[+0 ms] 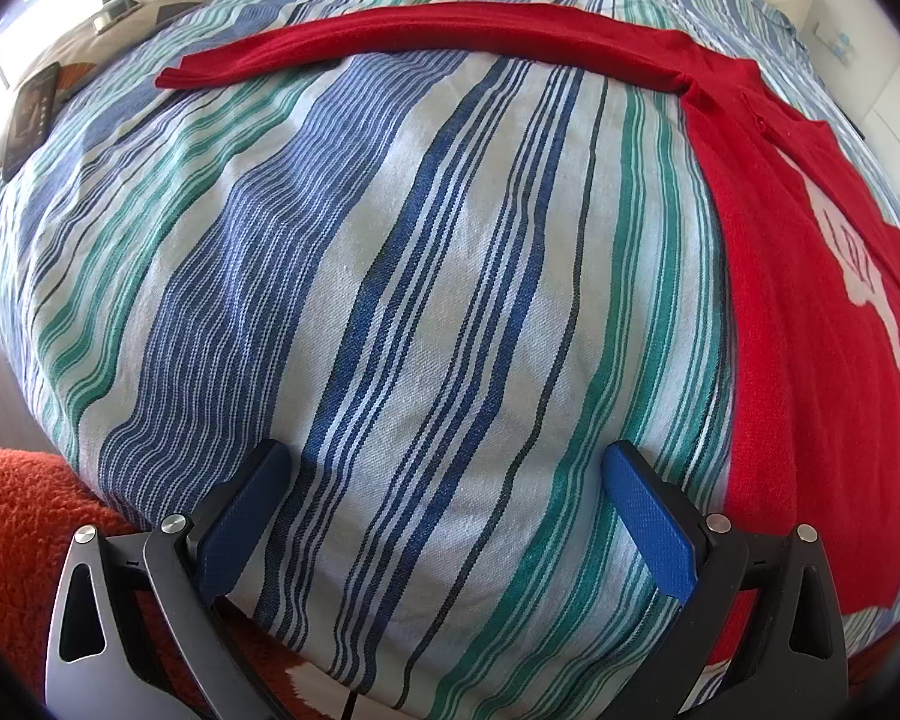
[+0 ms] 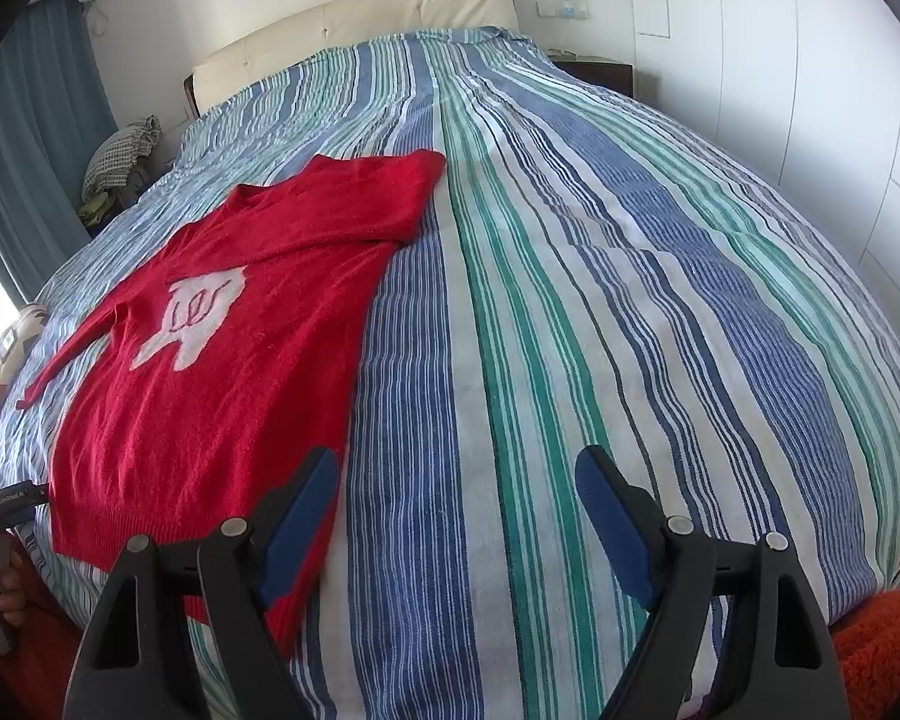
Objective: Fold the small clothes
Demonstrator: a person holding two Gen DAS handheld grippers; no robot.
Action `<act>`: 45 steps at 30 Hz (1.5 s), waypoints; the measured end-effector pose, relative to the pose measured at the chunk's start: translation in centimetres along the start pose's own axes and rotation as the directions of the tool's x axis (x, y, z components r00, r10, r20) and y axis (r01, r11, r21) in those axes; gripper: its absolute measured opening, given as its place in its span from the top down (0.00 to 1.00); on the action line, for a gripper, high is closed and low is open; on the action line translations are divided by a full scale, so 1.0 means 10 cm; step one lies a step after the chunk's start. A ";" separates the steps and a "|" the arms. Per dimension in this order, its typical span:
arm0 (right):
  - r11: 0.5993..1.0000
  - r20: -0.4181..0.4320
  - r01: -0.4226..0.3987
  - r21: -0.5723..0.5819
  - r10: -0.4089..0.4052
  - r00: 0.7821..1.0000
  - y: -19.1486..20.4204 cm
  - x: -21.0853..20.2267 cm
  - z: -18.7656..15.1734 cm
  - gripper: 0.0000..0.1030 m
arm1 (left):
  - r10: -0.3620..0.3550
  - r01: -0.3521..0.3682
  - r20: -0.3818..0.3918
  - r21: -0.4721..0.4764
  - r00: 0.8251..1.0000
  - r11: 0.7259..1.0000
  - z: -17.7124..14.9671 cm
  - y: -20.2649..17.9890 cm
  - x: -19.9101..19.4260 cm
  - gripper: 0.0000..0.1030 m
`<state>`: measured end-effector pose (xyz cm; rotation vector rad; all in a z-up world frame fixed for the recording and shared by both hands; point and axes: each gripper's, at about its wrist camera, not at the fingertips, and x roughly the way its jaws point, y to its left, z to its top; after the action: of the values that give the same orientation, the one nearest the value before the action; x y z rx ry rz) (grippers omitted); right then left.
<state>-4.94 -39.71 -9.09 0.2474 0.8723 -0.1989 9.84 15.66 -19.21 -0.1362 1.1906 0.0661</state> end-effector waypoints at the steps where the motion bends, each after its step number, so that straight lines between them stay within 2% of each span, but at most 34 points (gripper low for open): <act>1: 1.000 0.001 0.000 0.000 0.000 1.000 0.00 0.00 0.00 0.22 | 0.000 0.000 0.000 0.000 1.000 1.000 0.00 0.00 0.00 0.00; 17: 1.000 -0.008 0.000 0.002 0.000 1.000 -0.02 0.03 -0.01 0.22 | -0.004 0.004 -0.002 -0.004 1.000 1.000 0.00 0.00 -0.01 0.00; 19: 1.000 -0.008 0.001 0.001 -0.001 1.000 -0.02 0.03 -0.01 0.22 | -0.034 0.033 -0.010 -0.042 0.999 0.999 0.04 0.03 -0.10 0.02; 20: 1.000 -0.008 0.003 0.001 -0.003 1.000 -0.02 0.03 -0.01 0.22 | -0.080 0.080 0.001 -0.068 0.997 0.994 0.08 0.08 -0.20 0.02; 21: 1.000 -0.006 0.003 0.003 -0.003 1.000 -0.03 0.03 -0.01 0.22 | -0.130 0.132 0.026 -0.089 0.991 0.987 0.15 0.14 -0.29 0.02; 23: 1.000 -0.004 0.005 0.003 -0.005 1.000 -0.03 0.02 -0.02 0.22 | -0.207 0.225 0.134 -0.138 0.969 0.965 0.37 0.34 -0.56 0.02; 25: 1.000 -0.013 0.005 0.004 -0.005 1.000 -0.04 0.04 -0.02 0.22 | -0.209 0.257 0.229 -0.202 0.951 0.945 0.66 0.61 -0.73 0.01; 26: 1.000 -0.016 0.004 0.006 -0.004 1.000 -0.04 0.06 -0.01 0.22 | -0.213 0.274 0.250 -0.245 0.945 0.930 0.82 0.77 -0.73 0.01; 28: 1.000 -0.021 0.002 0.006 -0.002 1.000 -0.03 0.08 -0.01 0.22 | -0.229 0.308 0.254 -0.340 0.940 0.888 1.10 1.10 -0.59 0.01; 29: 1.000 -0.022 0.000 0.004 0.000 1.000 -0.03 0.09 0.00 0.22 | -0.215 0.301 0.249 -0.386 0.944 0.872 1.23 1.26 -0.47 0.01; 31: 1.000 -0.025 -0.002 -0.005 0.002 1.000 0.00 0.10 0.00 0.22 | -0.159 0.239 0.207 -0.458 0.965 0.856 1.42 1.52 -0.18 0.03; 33: 1.000 -0.032 0.001 -0.018 -0.002 0.999 0.03 0.12 -0.02 0.22 | -0.152 0.219 0.170 -0.507 0.974 0.833 1.53 1.70 0.08 0.08; 34: 1.000 -0.037 0.003 -0.024 -0.004 0.999 0.04 0.13 -0.02 0.22 | -0.178 0.237 0.160 -0.533 0.971 0.812 1.57 1.78 0.21 0.14; 36: 0.999 -0.054 0.008 -0.032 -0.010 0.999 0.06 0.16 -0.04 0.21 | -0.237 0.281 0.154 -0.584 0.959 0.761 1.66 1.86 0.46 0.15; 38: 0.999 -0.065 0.011 -0.041 -0.013 0.998 0.08 0.19 -0.06 0.22 | -0.237 0.302 0.188 -0.604 0.953 0.737 1.75 1.88 0.56 0.16; 39: 0.999 -0.068 0.012 -0.048 -0.016 0.998 0.09 0.20 -0.06 0.22 | -0.227 0.309 0.210 -0.607 0.951 0.732 1.77 1.87 0.55 0.25; 41: 0.998 -0.068 0.013 -0.059 -0.017 0.998 0.12 0.21 -0.06 0.22 | -0.213 0.306 0.224 -0.603 0.951 0.737 1.84 1.85 0.60 0.69; 42: 0.998 -0.068 0.011 -0.062 -0.015 0.998 0.12 0.21 -0.06 0.22 | -0.197 0.279 0.201 -0.602 0.960 0.748 1.87 1.84 0.62 0.95; 44: 0.998 -0.066 0.004 -0.063 -0.008 0.998 0.13 0.22 -0.06 0.22 | -0.144 0.228 0.189 -0.572 0.971 0.788 1.95 1.73 0.53 0.98; 45: 0.998 -0.065 -0.003 -0.059 -0.001 0.998 0.13 0.22 -0.06 0.22 | -0.135 0.231 0.212 -0.539 0.968 0.810 2.02 1.63 0.41 0.98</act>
<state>-3.66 -38.46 -10.99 0.1999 0.9411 -0.1646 27.95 34.50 -16.82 -0.7563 0.9570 0.2541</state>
